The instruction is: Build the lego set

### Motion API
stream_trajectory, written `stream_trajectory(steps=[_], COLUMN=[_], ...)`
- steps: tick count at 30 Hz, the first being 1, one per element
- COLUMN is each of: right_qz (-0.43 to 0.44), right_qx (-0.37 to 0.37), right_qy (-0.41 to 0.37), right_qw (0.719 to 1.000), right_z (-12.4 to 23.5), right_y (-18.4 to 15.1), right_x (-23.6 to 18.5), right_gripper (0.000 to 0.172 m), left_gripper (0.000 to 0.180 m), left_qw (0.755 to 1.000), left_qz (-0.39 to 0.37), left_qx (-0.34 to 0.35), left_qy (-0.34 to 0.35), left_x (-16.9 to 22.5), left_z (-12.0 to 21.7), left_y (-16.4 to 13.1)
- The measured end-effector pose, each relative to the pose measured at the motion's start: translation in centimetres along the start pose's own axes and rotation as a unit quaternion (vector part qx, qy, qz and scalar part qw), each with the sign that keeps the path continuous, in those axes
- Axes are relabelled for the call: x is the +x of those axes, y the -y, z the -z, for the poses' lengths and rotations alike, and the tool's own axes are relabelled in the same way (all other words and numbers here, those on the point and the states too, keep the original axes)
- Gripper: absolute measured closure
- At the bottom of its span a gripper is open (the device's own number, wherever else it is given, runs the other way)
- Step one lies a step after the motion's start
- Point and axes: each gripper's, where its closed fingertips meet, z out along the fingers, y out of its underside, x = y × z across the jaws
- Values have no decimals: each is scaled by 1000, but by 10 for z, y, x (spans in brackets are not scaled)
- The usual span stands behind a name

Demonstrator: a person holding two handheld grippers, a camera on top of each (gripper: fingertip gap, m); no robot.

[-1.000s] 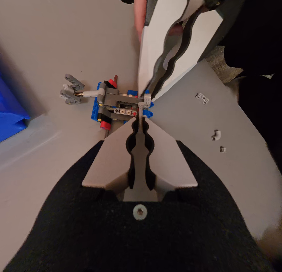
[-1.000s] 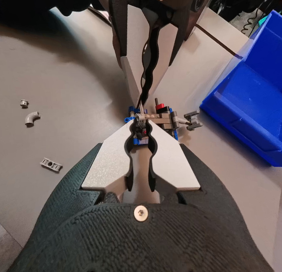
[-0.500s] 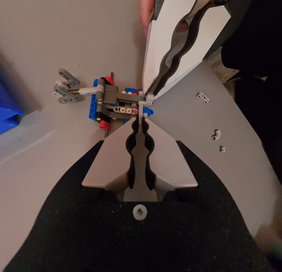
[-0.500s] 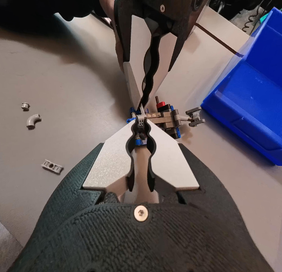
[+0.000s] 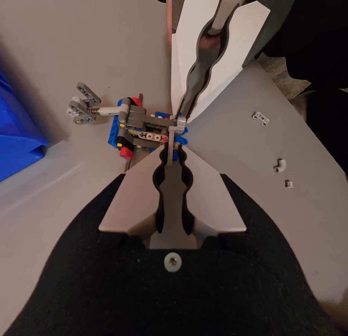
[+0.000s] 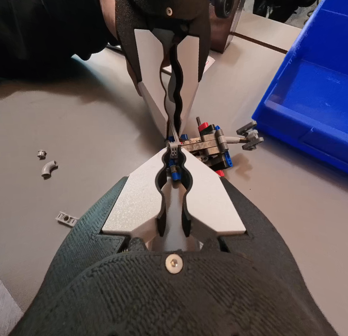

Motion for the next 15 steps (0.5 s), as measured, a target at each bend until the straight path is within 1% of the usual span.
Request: stream_trajectory(steps=[2,4,7,10,13,15], right_qz=[3,7,24,34,21,27], right_qx=[0,-20,-12,-18,-3,-8], right_qy=[-4,-9,-23,-28,-31,-42], right_qw=[1000,1000,999,999,999,999], right_z=[0,-3,-3,-4,-5,-4], right_y=[0,-7,-4,-3,-1,-3], right_x=[1,3,5,5,7,11], right_gripper=[167,167,167,167,167,166], left_gripper=[172,179,180,179,179,180], left_qw=[1000,1000,1000,1000,999,999], left_qz=[0,3,3,4,-6,-19], left_qx=[4,12,18,17,18,19], left_qy=[2,7,15,16,26,38], left_x=[0,-3,-7,-8,-11,-13], left_z=[1,0,0,1,1,1], left_y=[1,3,4,3,2,4])
